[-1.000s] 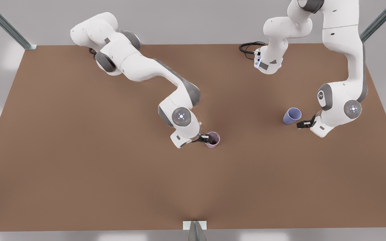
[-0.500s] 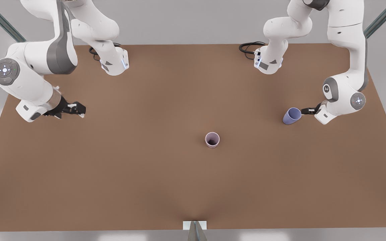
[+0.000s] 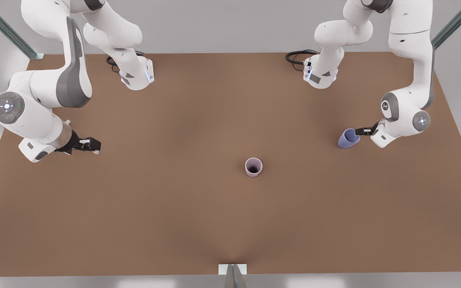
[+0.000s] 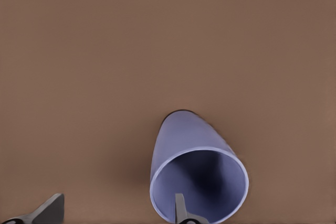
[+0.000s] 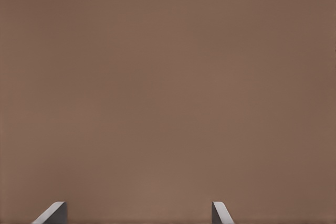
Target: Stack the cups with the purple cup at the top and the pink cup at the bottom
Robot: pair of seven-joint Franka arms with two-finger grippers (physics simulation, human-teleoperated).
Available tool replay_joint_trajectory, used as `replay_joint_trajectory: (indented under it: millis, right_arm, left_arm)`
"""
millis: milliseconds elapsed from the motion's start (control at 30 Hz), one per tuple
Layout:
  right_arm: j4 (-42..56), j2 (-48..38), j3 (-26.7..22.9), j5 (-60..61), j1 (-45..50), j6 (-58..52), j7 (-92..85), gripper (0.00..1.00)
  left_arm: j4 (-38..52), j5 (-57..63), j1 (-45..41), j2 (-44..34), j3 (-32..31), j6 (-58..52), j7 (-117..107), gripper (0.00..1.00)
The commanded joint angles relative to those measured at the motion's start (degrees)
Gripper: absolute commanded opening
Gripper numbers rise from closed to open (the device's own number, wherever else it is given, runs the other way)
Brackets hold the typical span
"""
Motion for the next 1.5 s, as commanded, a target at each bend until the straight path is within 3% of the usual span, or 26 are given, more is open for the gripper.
replay_joint_trajectory:
  millis: [0,333,367,400,433,467,533,1067,1233,1333,1467]
  right_arm:
    - [-0.04,0.00,0.00,0.00,0.05,0.00,0.00,1.00]
    - [0.58,0.08,0.00,-0.26,1.19,0.79,-0.18,1.00]
    - [0.58,0.00,0.18,-1.23,1.28,0.70,-0.09,1.00]
    - [0.58,0.08,0.09,-1.23,1.28,0.79,-0.09,1.00]
    - [0.58,0.08,0.09,-1.14,1.19,0.79,-0.09,1.00]
    - [0.58,0.17,0.00,-1.05,1.02,0.79,-0.09,1.00]
    - [0.58,0.17,0.00,-0.88,1.02,0.88,0.00,1.00]
    - [0.93,0.88,-0.17,-0.61,0.75,1.67,-0.09,1.00]
    - [1.02,0.88,-0.17,-0.61,1.10,1.67,0.00,1.00]
    - [1.02,0.88,-0.17,-0.61,1.10,1.67,0.00,1.00]
    - [1.10,0.88,-0.17,-0.61,1.10,1.76,-0.09,1.00]
  left_arm:
    - [0.00,-0.20,0.13,0.02,0.00,0.30,0.00,1.00]
    - [-0.09,-3.19,-0.13,2.74,-0.26,3.90,0.00,1.00]
    - [-0.09,-3.28,-0.13,3.01,-0.26,4.78,0.00,0.91]
    - [-0.09,-3.28,-0.13,3.10,-0.26,4.96,0.00,0.59]
    - [-0.09,-3.28,-0.13,3.01,-0.26,4.87,-0.09,0.39]
    - [-0.09,-3.37,-0.13,3.01,-0.26,4.87,-0.18,0.29]
    - [-0.17,-6.18,-0.13,3.01,-0.35,4.87,-0.18,0.21]
    - [-0.44,-7.94,-0.40,3.80,-1.40,4.17,-0.18,0.21]
    - [0.18,-7.85,-1.88,0.03,-1.75,2.24,-0.18,0.21]
    - [7.64,-7.85,-10.06,-3.67,-3.33,-3.56,-7.21,0.21]
    - [20.91,-7.85,-17.10,-0.16,-10.71,-10.50,-26.71,0.21]
